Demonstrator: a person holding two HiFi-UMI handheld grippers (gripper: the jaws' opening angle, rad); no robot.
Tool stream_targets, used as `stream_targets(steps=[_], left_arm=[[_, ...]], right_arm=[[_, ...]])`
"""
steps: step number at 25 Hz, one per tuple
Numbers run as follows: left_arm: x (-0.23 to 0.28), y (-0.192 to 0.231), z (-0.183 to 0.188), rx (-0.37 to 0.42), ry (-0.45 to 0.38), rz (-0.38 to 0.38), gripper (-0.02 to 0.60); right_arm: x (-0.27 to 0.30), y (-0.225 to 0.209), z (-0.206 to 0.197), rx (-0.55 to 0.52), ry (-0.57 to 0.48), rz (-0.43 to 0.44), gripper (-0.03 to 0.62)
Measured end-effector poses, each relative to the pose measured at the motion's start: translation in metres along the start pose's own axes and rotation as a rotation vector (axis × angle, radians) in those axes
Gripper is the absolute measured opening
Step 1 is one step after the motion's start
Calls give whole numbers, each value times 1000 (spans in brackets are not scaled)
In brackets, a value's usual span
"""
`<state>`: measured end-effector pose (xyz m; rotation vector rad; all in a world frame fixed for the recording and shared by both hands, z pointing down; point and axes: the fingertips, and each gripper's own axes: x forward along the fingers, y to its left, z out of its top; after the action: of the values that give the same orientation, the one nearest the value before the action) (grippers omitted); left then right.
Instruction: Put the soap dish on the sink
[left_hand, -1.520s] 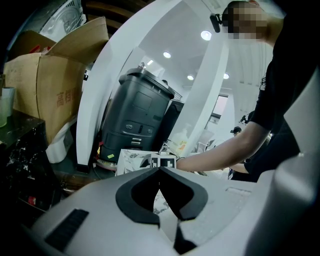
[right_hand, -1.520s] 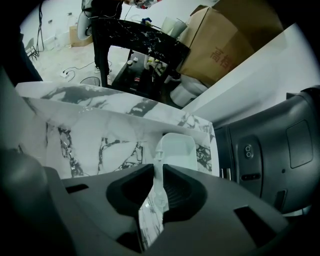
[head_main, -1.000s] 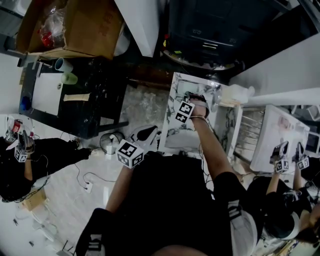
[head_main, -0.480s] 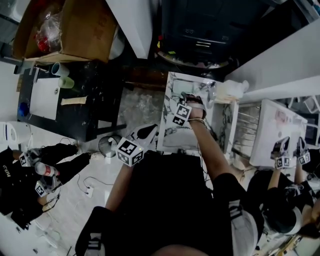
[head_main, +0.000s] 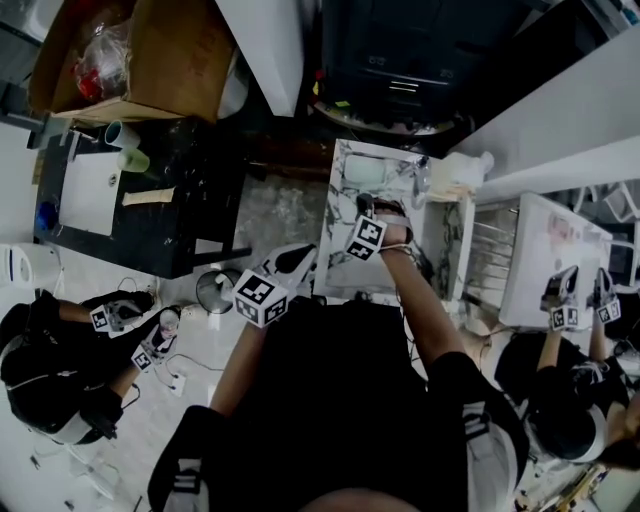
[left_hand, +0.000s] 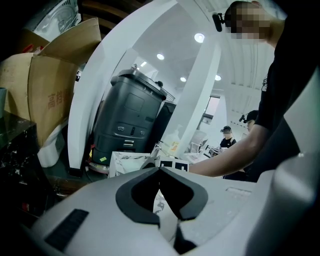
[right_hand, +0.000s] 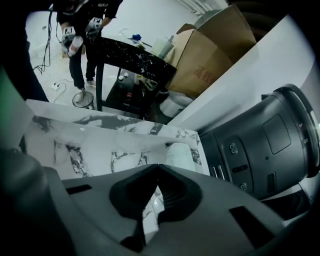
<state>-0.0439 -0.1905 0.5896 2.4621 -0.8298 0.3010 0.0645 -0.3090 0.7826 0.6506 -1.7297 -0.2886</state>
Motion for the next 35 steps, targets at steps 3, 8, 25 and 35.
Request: stream_targets(steps=[3, 8, 25, 35], left_arm=[[0, -3, 1, 10, -4, -14, -2], [2, -8, 5, 32, -14, -38, -2], [20, -24, 9, 64, -7, -106, -2], [19, -21, 6, 71, -3, -125, -2]], right_arm=[[-9, 8, 0, 38, -14, 42, -6], [-27, 14, -8, 128, -25, 47, -6], [-103, 18, -31, 642, -298, 118, -6], [-129, 43, -23, 709, -375, 150, -6]])
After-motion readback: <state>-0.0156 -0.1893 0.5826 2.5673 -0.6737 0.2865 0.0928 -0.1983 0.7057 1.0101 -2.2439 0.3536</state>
